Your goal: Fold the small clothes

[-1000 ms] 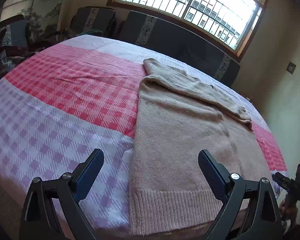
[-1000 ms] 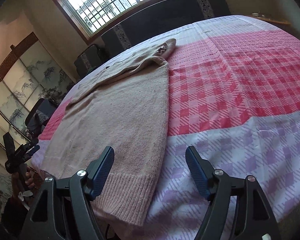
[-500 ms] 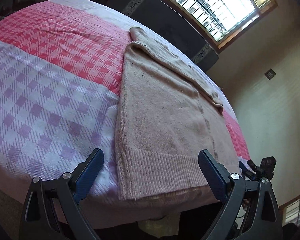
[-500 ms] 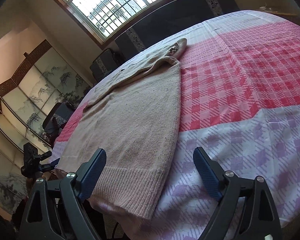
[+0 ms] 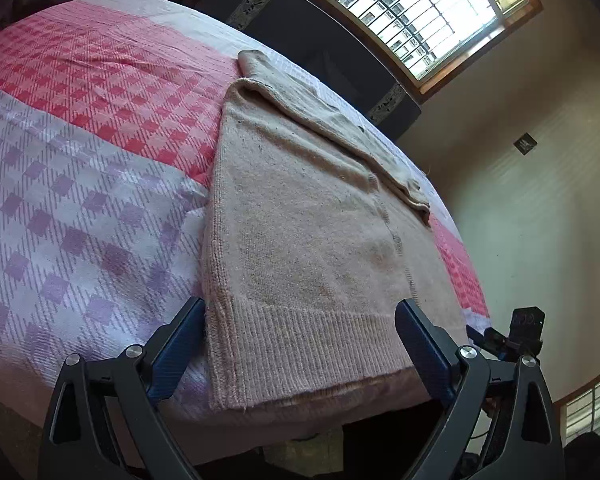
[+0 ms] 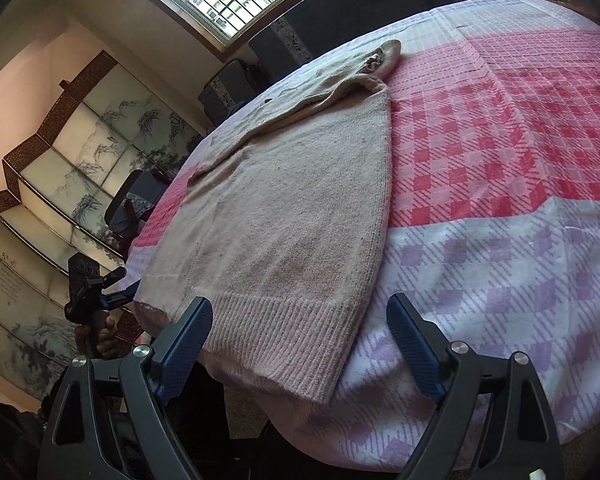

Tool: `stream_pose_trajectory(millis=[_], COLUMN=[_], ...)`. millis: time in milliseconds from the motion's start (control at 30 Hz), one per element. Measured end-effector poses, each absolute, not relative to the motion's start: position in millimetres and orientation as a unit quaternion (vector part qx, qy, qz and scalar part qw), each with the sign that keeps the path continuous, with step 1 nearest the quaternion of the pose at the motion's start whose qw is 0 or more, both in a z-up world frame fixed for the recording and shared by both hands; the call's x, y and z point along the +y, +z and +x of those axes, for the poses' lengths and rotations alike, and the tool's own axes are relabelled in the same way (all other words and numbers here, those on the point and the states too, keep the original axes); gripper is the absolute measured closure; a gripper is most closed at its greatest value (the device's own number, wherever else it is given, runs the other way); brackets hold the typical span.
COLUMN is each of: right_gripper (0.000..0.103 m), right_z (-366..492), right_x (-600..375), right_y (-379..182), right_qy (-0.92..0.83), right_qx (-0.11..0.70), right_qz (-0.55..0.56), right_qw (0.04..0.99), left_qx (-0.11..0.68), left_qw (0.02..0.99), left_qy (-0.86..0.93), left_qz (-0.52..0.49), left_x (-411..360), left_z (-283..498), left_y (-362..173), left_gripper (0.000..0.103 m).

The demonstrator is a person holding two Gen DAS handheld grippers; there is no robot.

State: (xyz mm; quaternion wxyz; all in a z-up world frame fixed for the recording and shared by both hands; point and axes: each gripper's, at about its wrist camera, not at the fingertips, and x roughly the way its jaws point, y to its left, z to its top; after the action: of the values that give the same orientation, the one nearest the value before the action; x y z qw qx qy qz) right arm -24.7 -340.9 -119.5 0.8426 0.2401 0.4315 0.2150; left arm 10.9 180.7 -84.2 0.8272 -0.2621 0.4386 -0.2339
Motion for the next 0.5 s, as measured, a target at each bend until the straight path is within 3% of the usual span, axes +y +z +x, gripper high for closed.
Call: stream_pose_trajectory(millis=[67,133,167,200,367,500], right_gripper=[0.016,0.027,0.055,0.078,0.084,0.088], right_z=[-27,-28,-27,-25,-23,-27], right_x=[-331,-324,-322,-322,-336,-337], right_y=[-118,-118,-120,-126,-136,-136], right_qy=[0.201,0.201,0.206,0.207,0.217,0.207], right_qx=[0.434,0.434,0.44,0.452,0.461,0.462], right_qz=[0.213,0.197,0.201,0.215,0.281,0.273], right_qw=[0.852,0.855,0.85,0.841,0.813,0.818], left_qx=[0.438,0.439,0.443,0.443,0.454,0.461], left_qw=[0.827,0.833,0.834,0.835,0.817,0.801], left_qy=[-0.24,-0.234,-0.23,-0.226,-0.247,-0.276], left_qz=[-0.258,-0.241,-0.236,-0.236,-0.258,-0.265], left_x=[178,175,174,175,179,181], left_z=[11,12,12,13,16,18], left_y=[-85,-85,-86,-87,-90,-93], left_gripper=[0.01,0.023,0.036,0.041,0.042,0.042])
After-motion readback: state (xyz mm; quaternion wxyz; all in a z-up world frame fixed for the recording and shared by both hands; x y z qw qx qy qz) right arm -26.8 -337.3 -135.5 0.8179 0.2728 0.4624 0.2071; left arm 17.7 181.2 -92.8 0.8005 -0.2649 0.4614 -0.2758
